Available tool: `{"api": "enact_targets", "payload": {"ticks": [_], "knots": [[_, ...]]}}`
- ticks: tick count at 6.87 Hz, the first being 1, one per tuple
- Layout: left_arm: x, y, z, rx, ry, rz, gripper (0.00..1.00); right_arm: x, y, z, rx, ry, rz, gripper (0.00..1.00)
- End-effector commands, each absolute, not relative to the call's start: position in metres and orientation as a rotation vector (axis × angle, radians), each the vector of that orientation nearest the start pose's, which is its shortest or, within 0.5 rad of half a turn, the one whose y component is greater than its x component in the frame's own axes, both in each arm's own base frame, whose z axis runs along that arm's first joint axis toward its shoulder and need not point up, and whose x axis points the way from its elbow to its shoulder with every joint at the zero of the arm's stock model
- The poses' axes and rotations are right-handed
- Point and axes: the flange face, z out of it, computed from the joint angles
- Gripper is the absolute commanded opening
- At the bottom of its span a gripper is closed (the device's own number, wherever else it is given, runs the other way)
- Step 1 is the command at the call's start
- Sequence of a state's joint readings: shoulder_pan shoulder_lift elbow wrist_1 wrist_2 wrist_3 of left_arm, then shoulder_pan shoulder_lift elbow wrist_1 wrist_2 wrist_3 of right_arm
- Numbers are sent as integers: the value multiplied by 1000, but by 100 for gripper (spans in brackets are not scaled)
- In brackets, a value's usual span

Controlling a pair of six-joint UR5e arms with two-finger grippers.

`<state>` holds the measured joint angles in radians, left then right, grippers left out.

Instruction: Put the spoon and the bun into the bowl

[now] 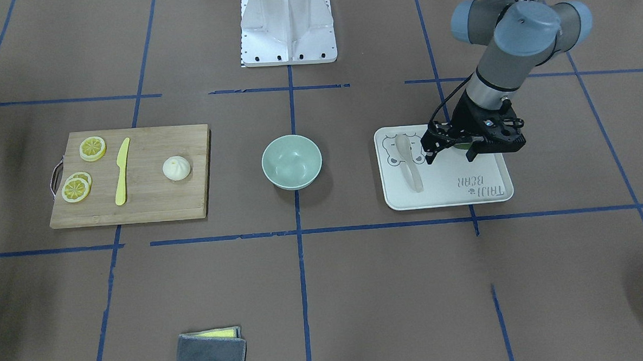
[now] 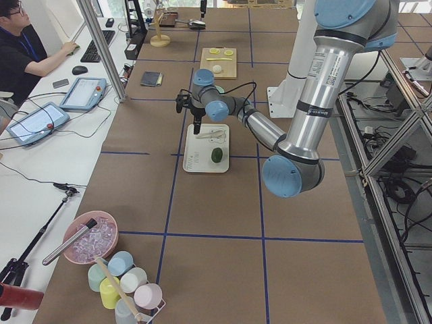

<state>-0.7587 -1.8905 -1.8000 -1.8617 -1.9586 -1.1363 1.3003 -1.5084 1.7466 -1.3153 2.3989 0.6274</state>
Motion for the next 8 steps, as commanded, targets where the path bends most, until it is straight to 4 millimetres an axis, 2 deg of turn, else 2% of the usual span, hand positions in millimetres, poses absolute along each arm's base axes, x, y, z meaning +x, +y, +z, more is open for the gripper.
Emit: {"api": "enact_targets", "payload": {"ticks": [1, 2, 3, 4, 8], "knots": [[424, -475, 355, 151, 848, -163, 98, -146, -508, 461, 77, -917, 168, 100], [440, -473, 364, 138, 830, -153, 98, -166, -500, 449, 69, -922, 163, 100], [449, -469, 367, 128, 826, -142, 97, -183, -501, 432, 65, -940, 164, 100], [452, -469, 369, 125, 823, -141, 94, -193, -501, 422, 53, -953, 176, 100], [460, -465, 380, 110, 807, -134, 82, -204, -502, 410, 59, -964, 155, 100]]}}
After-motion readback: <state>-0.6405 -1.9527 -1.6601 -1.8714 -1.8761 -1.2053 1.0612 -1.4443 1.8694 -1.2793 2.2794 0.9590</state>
